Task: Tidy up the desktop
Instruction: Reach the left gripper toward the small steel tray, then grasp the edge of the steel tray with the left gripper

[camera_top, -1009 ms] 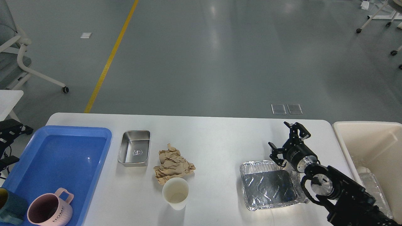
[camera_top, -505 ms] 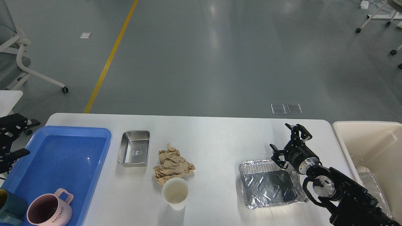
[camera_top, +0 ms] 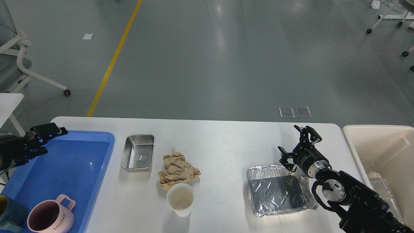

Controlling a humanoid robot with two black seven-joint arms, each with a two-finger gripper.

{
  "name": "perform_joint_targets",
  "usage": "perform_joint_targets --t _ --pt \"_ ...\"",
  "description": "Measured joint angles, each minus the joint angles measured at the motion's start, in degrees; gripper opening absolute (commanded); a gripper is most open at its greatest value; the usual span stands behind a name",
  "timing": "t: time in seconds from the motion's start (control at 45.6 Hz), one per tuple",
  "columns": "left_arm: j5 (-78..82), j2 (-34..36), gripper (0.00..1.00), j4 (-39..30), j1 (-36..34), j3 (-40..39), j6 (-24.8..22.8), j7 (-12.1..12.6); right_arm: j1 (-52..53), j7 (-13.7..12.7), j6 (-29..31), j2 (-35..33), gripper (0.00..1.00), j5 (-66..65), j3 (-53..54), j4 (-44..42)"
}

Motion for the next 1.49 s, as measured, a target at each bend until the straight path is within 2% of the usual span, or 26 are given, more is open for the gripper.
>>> perform_joint_targets --t 0.022,0.11,0.219,0.351,0.505,0.68,1.031,1.141,1.338,1.492 --pt "3.6 -1.2 0.97 1.4 -1.1 0.0 -2.1 0.9 0.0 0.0 0.0 0.0 1.0 0.0 0.0 0.0" --pt "12.1 -3.3 0.97 3.1 -3.2 0.0 -5.7 2.2 0.0 0.0 0.0 0.0 1.0 0.0 0.0 0.1" --pt "21.1 -6.9 0.97 5.5 -5.3 0.0 -8.9 2.7 0.1 0.0 0.1 0.0 1.0 0.0 0.1 0.2" --pt "27.2 -14.1 0.97 10.9 -7.7 0.2 -11.2 2.7 0.0 0.0 0.1 0.0 1.0 0.0 0.1 0.7" --pt "34.3 -22.6 0.97 16.1 -10.2 2.3 -11.7 2.2 -0.2 0.0 0.1 -0.1 1.0 0.0 0.4 1.3" --pt "36.7 -29.6 0.97 19.4 -11.6 4.6 -11.5 2.0 -0.5 0.0 0.1 -0.1 1.0 0.0 0.5 1.7" --pt "41.1 -34.9 0.96 25.7 -11.2 7.8 -8.1 -0.4 -0.9 0.1 0.1 -0.3 1.0 0.1 0.7 1.9" --pt "41.1 -35.3 0.9 27.6 -11.2 8.4 -7.1 -1.6 -1.3 0.2 0.1 -0.4 1.0 0.1 0.8 2.2" --pt "41.6 -35.7 0.81 29.9 -11.4 13.4 -2.6 -6.2 -1.5 0.4 0.0 -0.9 1.0 0.1 0.9 3.1" --pt "41.6 -36.7 0.67 31.5 -11.4 15.1 -0.8 -7.1 -1.6 0.4 -0.1 -1.7 1.0 0.1 0.9 4.2"
